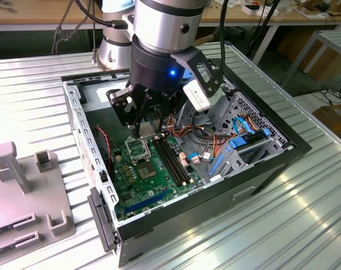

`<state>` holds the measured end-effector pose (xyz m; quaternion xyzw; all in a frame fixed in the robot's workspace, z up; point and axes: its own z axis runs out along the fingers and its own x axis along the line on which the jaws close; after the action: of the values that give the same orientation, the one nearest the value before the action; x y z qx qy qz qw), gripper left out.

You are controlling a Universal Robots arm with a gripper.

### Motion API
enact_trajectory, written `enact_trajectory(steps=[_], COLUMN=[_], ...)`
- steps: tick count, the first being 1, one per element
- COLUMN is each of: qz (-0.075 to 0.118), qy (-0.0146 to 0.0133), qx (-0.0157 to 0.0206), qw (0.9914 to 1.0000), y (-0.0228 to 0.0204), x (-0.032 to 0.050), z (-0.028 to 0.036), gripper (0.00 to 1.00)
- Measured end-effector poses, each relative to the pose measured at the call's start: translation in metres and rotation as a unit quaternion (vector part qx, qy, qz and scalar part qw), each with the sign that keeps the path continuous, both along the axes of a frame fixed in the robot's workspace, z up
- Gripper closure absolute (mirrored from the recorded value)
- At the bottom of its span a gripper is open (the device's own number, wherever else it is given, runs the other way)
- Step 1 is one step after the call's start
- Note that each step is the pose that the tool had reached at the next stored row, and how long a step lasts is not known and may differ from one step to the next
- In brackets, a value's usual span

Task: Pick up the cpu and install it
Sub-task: 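Place the cpu into insertion slot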

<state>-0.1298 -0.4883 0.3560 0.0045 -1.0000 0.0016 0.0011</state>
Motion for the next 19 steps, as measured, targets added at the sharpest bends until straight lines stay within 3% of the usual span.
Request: enact_trajectory(steps=[5,8,19], qz=[0.0,0.0,0.0], qy=[0.0,0.0,0.0], qx=[0.0,0.0001,0.0], qw=[1.0,1.0,1.0], y=[-0.0009,-0.0039,-0.004], x=[0.0,-0.0001,0.0], z=[-0.0003,-0.0026,-0.004], gripper=[0.53,0.53,0.53])
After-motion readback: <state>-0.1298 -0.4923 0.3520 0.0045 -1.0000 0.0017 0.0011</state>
